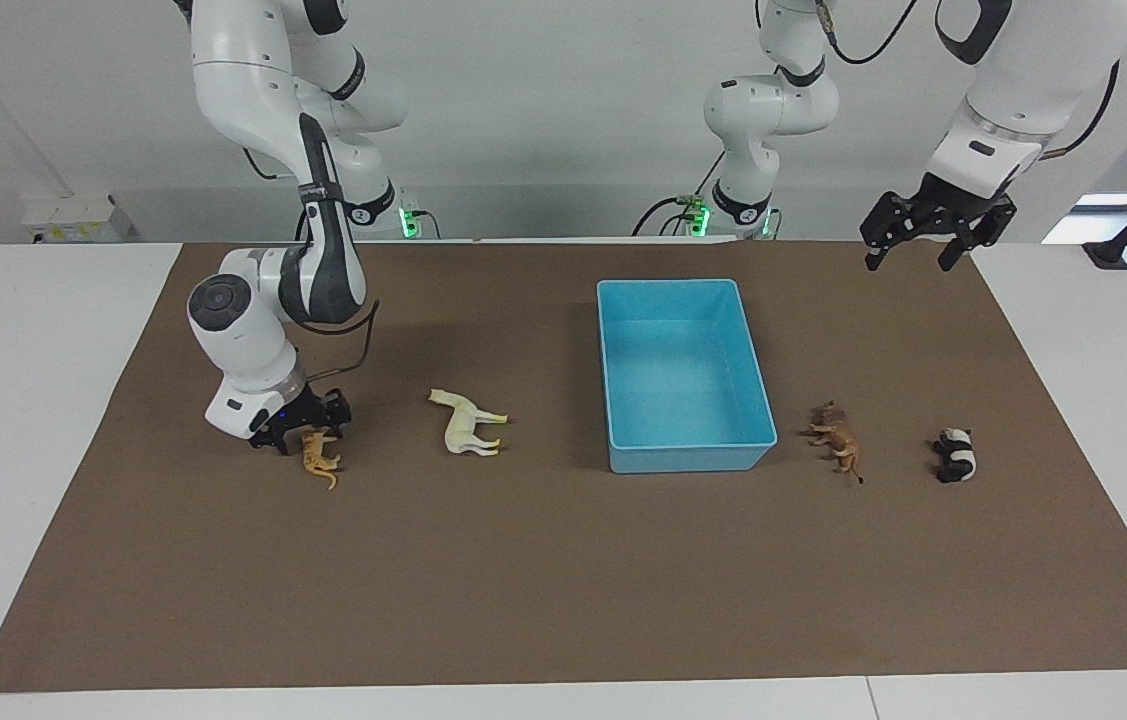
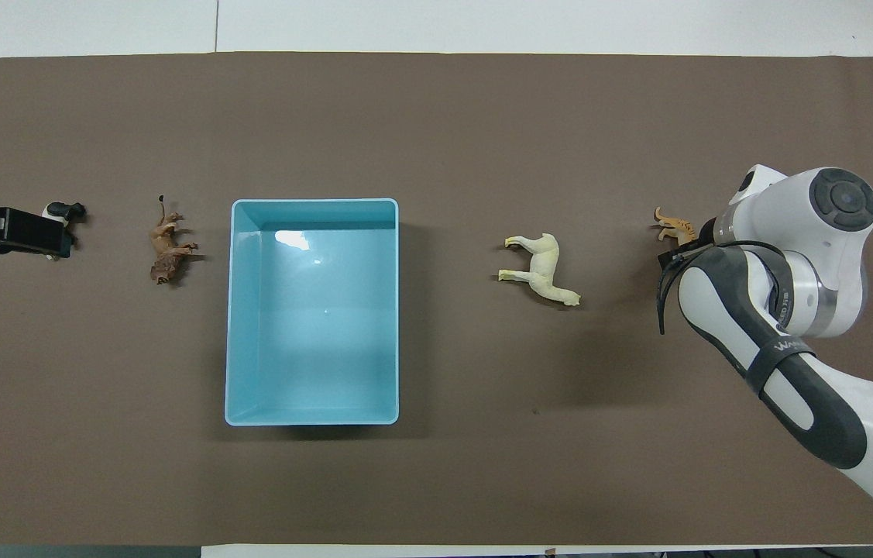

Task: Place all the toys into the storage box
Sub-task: 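Lift the tiger with the right gripper while the left gripper reaches the horse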

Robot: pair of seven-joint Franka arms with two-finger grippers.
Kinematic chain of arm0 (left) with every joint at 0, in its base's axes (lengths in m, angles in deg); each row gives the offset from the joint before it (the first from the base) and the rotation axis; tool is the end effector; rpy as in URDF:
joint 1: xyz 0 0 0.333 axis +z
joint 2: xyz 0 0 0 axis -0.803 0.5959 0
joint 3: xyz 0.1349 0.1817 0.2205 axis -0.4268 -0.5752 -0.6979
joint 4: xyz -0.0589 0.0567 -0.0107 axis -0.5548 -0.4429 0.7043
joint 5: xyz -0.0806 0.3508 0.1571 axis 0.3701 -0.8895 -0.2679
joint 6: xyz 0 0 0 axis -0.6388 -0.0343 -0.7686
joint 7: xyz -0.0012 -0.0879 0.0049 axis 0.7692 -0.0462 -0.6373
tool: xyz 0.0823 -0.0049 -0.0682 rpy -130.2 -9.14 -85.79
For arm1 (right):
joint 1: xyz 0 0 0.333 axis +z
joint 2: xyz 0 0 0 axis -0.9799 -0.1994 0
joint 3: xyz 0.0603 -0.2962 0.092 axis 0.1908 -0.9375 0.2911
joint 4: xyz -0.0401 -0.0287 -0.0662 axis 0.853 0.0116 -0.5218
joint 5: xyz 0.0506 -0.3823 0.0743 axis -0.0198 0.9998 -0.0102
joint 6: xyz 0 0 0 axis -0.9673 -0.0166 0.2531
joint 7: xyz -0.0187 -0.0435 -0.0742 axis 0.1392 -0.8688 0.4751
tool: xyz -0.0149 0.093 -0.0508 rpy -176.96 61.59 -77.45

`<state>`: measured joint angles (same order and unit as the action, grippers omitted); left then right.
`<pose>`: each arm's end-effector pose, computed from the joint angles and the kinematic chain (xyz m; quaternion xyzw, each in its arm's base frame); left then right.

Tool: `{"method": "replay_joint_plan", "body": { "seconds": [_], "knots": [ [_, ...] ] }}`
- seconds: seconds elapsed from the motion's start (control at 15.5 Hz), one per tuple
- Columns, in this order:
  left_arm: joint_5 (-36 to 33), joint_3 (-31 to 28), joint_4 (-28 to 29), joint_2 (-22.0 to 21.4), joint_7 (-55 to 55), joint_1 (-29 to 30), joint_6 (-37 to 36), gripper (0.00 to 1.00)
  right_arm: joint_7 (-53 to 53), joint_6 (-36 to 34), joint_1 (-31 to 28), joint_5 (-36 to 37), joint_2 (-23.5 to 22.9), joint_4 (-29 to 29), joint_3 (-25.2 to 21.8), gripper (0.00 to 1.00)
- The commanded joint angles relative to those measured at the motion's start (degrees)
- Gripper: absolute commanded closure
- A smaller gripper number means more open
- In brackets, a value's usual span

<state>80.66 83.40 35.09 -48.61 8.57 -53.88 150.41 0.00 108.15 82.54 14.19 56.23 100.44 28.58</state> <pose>0.5374 -0.0426 0.6326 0.9990 -0.0449 0.0058 0.0033 0.5832 -0.0032 0.2835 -0.9900 -0.1411 -0.0048 0.0036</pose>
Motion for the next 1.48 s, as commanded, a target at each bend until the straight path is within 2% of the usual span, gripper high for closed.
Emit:
{"method": "replay_joint_plan", "body": {
  "seconds": [0.0,0.32,0.58,0.71,0.9,1.03,1.16,1.42],
  "knots": [
    [0.1,0.1,1.6,-1.6,0.2,0.5,0.0,0.00,1.2,2.3,-0.7,-1.1,0.1,1.7,0.3,1.00],
    [0.1,0.1,1.5,-1.5,0.1,0.1,-0.3,0.00,0.3,0.6,-0.3,-1.1,0.1,-0.4,0.3,1.00],
    [0.1,0.0,1.5,-1.6,-0.3,0.6,-0.7,0.00,-0.8,-8.8,-0.1,-1.0,1.6,-7.8,0.2,1.00],
    [0.1,0.1,3.6,-2.2,-0.1,0.6,1.7,0.00,-1.7,-14.2,0.0,-0.8,3.0,-12.5,0.2,1.00],
    [0.1,0.0,11.9,-3.1,0.7,0.8,15.5,0.00,-2.3,-22.2,0.0,-0.5,4.7,-18.6,0.1,1.00],
    [0.1,0.1,15.7,-2.3,0.8,3.3,24.2,0.00,-3.0,-27.0,0.1,-0.1,5.5,-21.7,0.0,1.00],
    [0.1,0.1,15.9,1.6,1.0,5.2,30.2,0.00,-3.4,-30.9,0.1,0.1,6.4,-24.3,0.0,1.00],
    [0.1,0.1,17.7,10.7,3.2,4.7,40.7,0.00,-4.4,-34.9,0.3,0.0,8.1,-27.8,0.5,1.00]
  ]
}}
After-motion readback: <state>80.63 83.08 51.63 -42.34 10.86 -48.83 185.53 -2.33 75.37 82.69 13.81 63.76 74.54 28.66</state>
